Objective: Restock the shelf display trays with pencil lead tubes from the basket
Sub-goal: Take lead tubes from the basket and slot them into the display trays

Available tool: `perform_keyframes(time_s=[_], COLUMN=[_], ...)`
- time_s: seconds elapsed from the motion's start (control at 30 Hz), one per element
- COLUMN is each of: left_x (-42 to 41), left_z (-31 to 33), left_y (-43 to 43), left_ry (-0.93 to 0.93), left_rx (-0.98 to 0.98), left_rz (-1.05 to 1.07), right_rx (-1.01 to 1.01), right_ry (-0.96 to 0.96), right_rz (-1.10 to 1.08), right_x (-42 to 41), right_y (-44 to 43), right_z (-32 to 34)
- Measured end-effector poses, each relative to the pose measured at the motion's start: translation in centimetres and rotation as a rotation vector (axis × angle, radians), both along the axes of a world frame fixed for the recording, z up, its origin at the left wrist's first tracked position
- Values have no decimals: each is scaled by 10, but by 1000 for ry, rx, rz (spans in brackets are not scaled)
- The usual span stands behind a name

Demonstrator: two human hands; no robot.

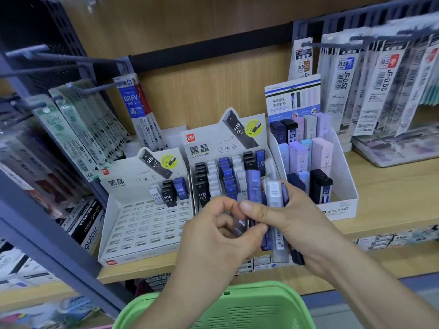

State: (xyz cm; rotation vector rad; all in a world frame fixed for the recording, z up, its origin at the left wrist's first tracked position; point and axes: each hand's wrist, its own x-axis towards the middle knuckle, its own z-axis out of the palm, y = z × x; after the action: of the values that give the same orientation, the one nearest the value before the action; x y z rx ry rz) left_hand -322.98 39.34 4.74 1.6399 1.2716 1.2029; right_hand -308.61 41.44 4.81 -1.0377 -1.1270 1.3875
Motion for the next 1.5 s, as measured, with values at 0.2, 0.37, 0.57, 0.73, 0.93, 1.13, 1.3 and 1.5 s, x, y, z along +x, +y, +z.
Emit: perform_keyframes(time_s=[0.2, 0.37, 0.57, 0.73, 0.93, 1.13, 1.3, 1.5], left_x=[-12, -19, -23, -22, -25, -20, -24, 0], left_z=[20, 23, 19, 15, 17, 28, 51, 24], left_y=[8, 12, 14, 8, 4, 15, 45, 69], left_ry=[-295, -623, -614, -124, 74, 109, 21, 302], left_rx=[43, 14, -80, -85, -190, -71, 150, 202], left_rz=[45, 149, 182, 104, -225, -60, 99, 108], right_rx=[-189, -201, -170, -126, -114, -117, -106, -89], right_ry=[339, 349, 332, 432, 152, 84, 191, 209], right_rz=[-12, 64, 0, -101, 10, -47, -197, -172], right_x=[1, -6, -14, -6, 3, 20, 48, 52], right_y=[3, -2, -3, 2, 1, 3, 8, 5], right_z=[0, -1, 0, 3, 3, 3, 4, 1])
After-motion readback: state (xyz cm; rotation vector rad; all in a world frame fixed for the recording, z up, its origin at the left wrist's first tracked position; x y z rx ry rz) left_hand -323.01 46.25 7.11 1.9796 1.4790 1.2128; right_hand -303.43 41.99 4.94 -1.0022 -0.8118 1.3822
